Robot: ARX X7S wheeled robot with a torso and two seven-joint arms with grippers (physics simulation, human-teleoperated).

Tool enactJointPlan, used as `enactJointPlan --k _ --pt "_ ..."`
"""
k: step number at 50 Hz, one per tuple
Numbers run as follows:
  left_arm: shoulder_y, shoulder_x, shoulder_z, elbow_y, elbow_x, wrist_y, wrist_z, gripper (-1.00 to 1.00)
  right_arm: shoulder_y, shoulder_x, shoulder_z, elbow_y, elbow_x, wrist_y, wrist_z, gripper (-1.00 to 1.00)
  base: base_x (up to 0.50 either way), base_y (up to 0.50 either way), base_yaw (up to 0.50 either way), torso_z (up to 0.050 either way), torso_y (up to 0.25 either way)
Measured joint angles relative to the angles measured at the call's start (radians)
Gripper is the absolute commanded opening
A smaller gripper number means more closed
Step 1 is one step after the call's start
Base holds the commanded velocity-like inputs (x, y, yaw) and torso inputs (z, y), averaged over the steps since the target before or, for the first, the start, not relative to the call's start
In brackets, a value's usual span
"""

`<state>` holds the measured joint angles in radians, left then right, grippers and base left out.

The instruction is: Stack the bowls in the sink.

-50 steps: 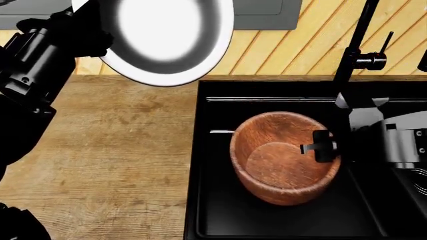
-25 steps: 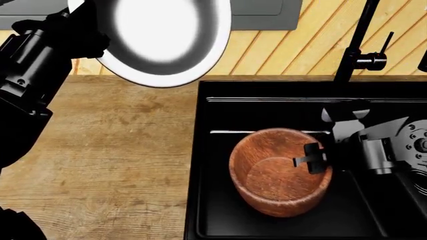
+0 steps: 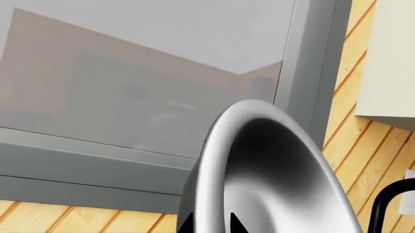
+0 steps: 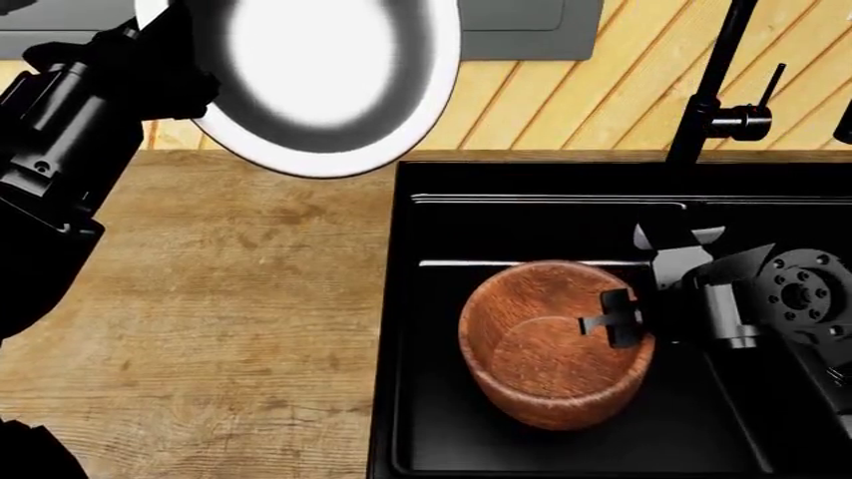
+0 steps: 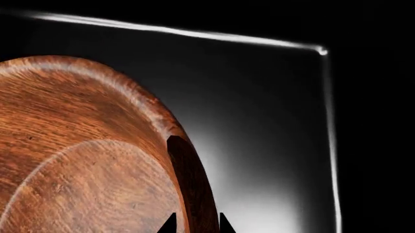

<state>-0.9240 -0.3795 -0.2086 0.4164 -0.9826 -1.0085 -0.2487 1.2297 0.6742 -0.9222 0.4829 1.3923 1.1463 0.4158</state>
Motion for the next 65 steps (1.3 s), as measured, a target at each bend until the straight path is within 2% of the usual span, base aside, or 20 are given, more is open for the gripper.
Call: enactJointPlan --k 34,35,52,65 --pt "0.005 -0.013 0.007 0.003 -0.014 0.004 -0.012 -1.0 -0.004 -0.055 -0.05 0.105 -0.072 -0.071 -0.082 -1.0 0.0 0.0 0.0 0.0 0.0" --pt "0.005 -0.013 0.007 0.002 -0.014 0.005 -0.012 -1.0 -0.003 -0.055 -0.051 0.105 -0.073 -0.072 -0.083 1.0 0.0 0.0 0.0 0.0 0.0" --pt "0.009 -0.015 0.013 -0.003 -0.015 0.015 -0.012 -1.0 0.011 -0.045 -0.043 0.071 -0.087 -0.08 -0.096 1.0 0.0 0.0 0.0 0.0 0.001" --pt "0.011 -0.014 0.027 -0.012 -0.011 0.023 -0.009 -1.0 0.055 0.003 -0.001 -0.022 -0.052 -0.066 -0.055 1.0 0.0 0.0 0.0 0.001 0.0"
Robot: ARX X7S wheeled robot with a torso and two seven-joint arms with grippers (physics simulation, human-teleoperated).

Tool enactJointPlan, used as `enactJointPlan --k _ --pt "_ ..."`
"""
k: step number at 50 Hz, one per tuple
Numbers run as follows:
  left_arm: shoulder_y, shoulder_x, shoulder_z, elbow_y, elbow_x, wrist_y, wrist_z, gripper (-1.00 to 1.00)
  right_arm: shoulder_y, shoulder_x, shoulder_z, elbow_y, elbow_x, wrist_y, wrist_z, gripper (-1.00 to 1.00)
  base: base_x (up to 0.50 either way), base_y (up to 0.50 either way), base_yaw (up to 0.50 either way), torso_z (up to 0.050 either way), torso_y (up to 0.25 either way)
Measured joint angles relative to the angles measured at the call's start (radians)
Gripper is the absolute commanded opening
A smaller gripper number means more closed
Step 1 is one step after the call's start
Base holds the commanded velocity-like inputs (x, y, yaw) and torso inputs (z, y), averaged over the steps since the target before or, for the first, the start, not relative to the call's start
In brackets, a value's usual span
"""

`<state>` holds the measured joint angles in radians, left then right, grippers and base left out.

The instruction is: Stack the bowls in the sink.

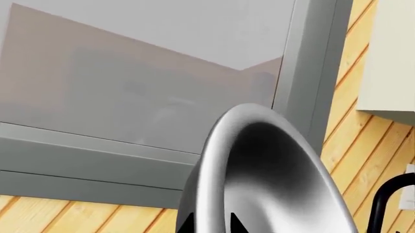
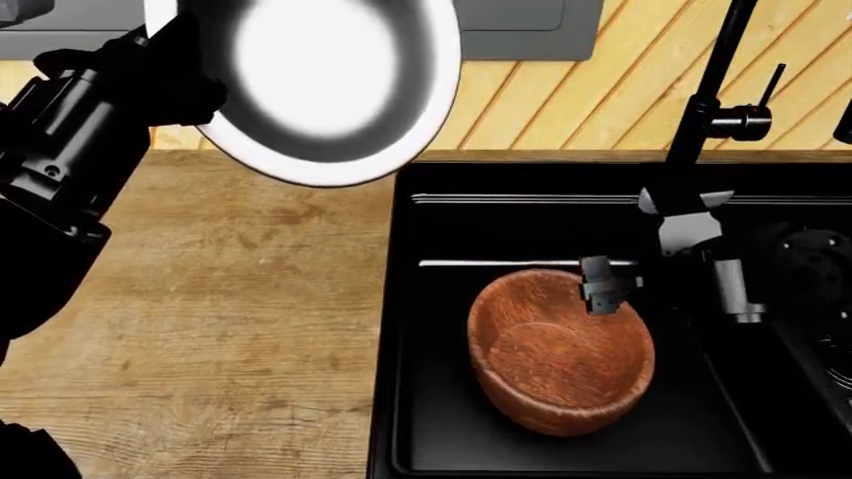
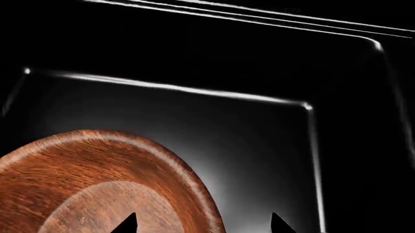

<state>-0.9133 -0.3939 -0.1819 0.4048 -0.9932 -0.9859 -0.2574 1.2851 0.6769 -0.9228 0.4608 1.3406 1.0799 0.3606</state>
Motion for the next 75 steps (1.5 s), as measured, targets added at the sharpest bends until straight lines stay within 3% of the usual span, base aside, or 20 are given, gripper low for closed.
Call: enactJointPlan --k 13,34,53,62,75 --pt "-0.021 0.004 0.034 -0.022 0.003 -0.014 -0.009 -1.0 0.033 0.104 0.098 -0.197 0.142 0.039 0.108 1.0 0.0 0.0 0.0 0.0 0.001" --pt "-0.083 0.017 0.085 -0.057 -0.05 -0.105 -0.06 -1.0 0.083 0.315 0.287 -0.547 0.529 0.038 0.367 1.0 0.0 0.0 0.0 0.0 0.0" --pt "-0.177 0.152 0.026 -0.347 -0.435 -0.388 -0.39 -1.0 0.169 0.447 0.377 -0.677 0.67 0.04 0.474 1.0 0.0 0.0 0.0 0.0 0.0" --pt "-0.172 0.227 0.019 -0.447 -0.552 -0.41 -0.517 -1.0 0.185 0.473 0.397 -0.698 0.676 0.039 0.481 1.0 0.0 0.0 0.0 0.0 0.001" --pt "-0.183 0.304 0.04 -0.567 -0.592 -0.367 -0.571 -1.0 0.157 0.507 0.415 -0.732 0.673 0.02 0.471 1.0 0.0 0.0 0.0 0.001 0.0"
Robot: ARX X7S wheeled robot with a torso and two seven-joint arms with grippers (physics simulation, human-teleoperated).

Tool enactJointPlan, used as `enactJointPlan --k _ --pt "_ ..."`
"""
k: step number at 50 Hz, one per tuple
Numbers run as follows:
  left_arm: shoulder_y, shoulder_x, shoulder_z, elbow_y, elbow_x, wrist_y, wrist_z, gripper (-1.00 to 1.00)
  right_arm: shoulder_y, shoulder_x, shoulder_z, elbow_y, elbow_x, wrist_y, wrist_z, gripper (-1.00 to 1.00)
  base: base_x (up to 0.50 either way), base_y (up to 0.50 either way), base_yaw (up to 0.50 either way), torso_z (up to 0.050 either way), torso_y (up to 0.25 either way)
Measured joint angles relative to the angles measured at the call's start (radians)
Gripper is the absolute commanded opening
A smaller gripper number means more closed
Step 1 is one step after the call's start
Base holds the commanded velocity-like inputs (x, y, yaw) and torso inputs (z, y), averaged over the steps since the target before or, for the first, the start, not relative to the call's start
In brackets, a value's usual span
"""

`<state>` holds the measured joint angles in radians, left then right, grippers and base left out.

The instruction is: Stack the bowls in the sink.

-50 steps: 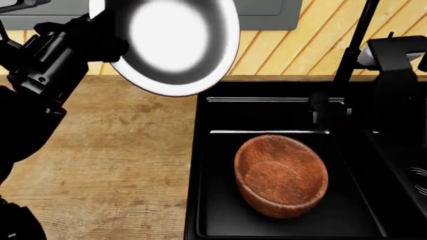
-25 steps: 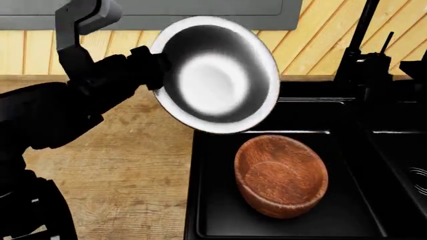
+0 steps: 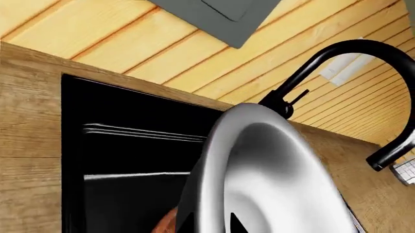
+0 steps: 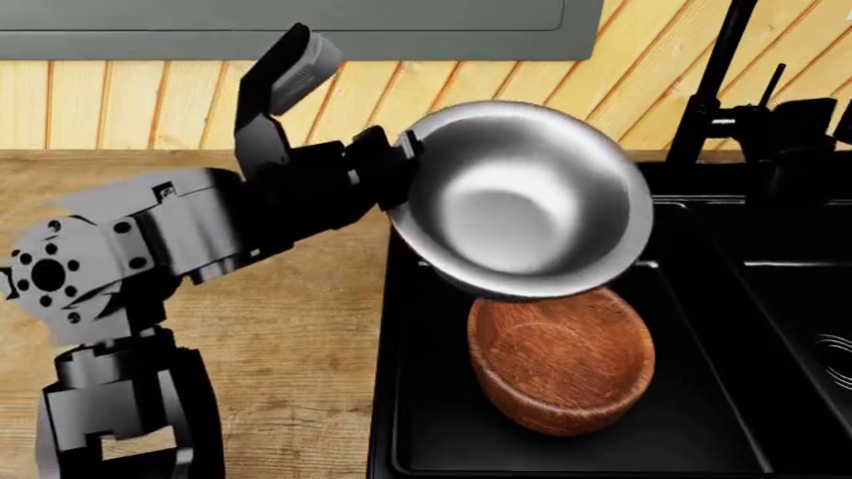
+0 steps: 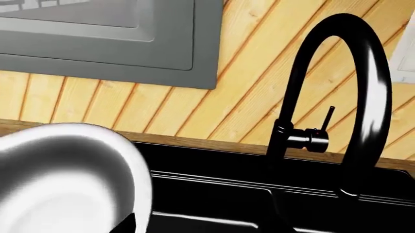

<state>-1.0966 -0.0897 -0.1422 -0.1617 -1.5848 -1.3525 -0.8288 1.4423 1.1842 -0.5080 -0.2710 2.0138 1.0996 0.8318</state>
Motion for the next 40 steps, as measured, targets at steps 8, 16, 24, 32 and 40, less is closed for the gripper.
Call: enactJointPlan --k 8,16,24,32,40 --pt "0.008 0.03 0.032 -0.045 0.001 0.03 -0.005 -1.0 -0.009 0.017 0.009 -0.014 0.001 -0.008 -0.003 1.0 0.0 0.0 0.0 0.0 0.0" --pt "0.024 0.041 0.086 -0.061 0.022 0.05 0.019 -1.0 -0.013 0.033 0.018 -0.021 0.001 -0.014 -0.006 1.0 0.0 0.0 0.0 0.0 0.001" --pt "0.04 0.04 0.15 -0.074 0.067 0.074 0.08 -1.0 -0.014 0.046 0.024 -0.024 -0.002 -0.016 -0.01 1.0 0.0 0.0 0.0 0.0 0.0" --pt "0.045 0.036 0.215 -0.107 0.131 0.116 0.168 -1.0 -0.02 0.063 0.031 -0.032 0.0 -0.019 -0.012 1.0 0.0 0.0 0.0 0.0 0.0" --pt "0.041 0.035 0.268 -0.151 0.185 0.161 0.25 -1.0 -0.031 0.083 0.038 -0.043 0.004 -0.025 -0.015 1.0 0.0 0.0 0.0 0.0 0.001"
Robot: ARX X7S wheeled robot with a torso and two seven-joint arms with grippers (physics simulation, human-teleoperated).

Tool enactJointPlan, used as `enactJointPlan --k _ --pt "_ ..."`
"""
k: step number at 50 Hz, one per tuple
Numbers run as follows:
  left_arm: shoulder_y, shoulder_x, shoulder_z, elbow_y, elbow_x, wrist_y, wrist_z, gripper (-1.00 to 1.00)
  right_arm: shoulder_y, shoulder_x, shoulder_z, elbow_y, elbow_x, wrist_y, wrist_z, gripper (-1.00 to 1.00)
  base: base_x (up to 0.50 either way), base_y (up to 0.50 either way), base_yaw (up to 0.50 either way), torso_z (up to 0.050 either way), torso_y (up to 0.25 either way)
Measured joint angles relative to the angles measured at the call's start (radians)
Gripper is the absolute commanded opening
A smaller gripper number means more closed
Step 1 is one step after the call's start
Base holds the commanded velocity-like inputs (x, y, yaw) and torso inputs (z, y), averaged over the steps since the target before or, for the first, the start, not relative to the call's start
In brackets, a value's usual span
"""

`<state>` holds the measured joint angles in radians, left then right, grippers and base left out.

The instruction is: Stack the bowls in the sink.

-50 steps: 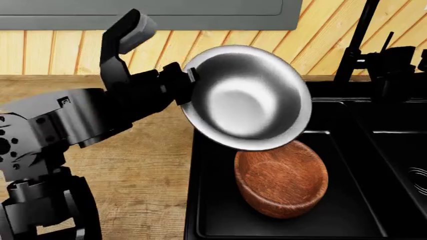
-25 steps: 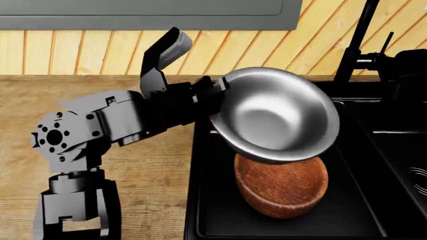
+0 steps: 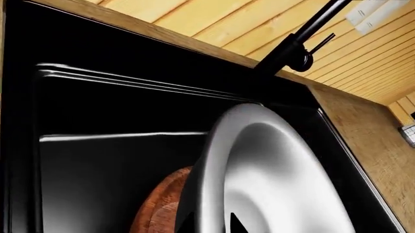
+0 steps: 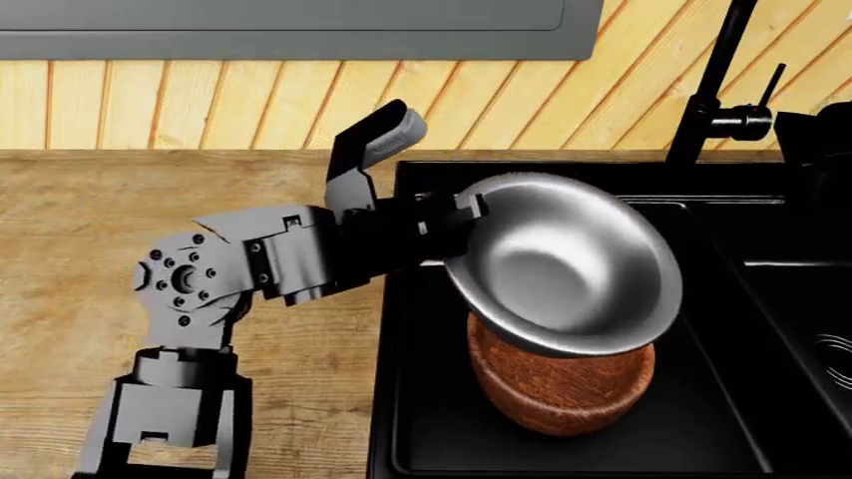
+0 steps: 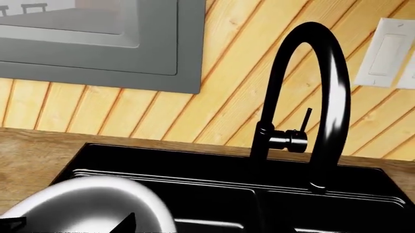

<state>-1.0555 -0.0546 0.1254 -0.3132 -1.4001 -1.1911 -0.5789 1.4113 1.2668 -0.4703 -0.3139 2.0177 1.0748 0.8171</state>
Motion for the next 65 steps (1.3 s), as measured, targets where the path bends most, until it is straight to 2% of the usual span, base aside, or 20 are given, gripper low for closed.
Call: enactJointPlan --k 17,65 --pt "-0.005 0.006 0.075 -0.092 0.058 0.079 0.11 -1.0 -0.012 0.029 0.011 -0.014 0.008 -0.006 -0.002 1.0 0.0 0.0 0.0 0.0 0.0" --pt "0.001 0.001 0.233 -0.244 0.109 0.206 0.26 -1.0 0.005 0.059 0.029 -0.049 0.04 0.011 0.017 1.0 0.0 0.0 0.0 0.0 0.0"
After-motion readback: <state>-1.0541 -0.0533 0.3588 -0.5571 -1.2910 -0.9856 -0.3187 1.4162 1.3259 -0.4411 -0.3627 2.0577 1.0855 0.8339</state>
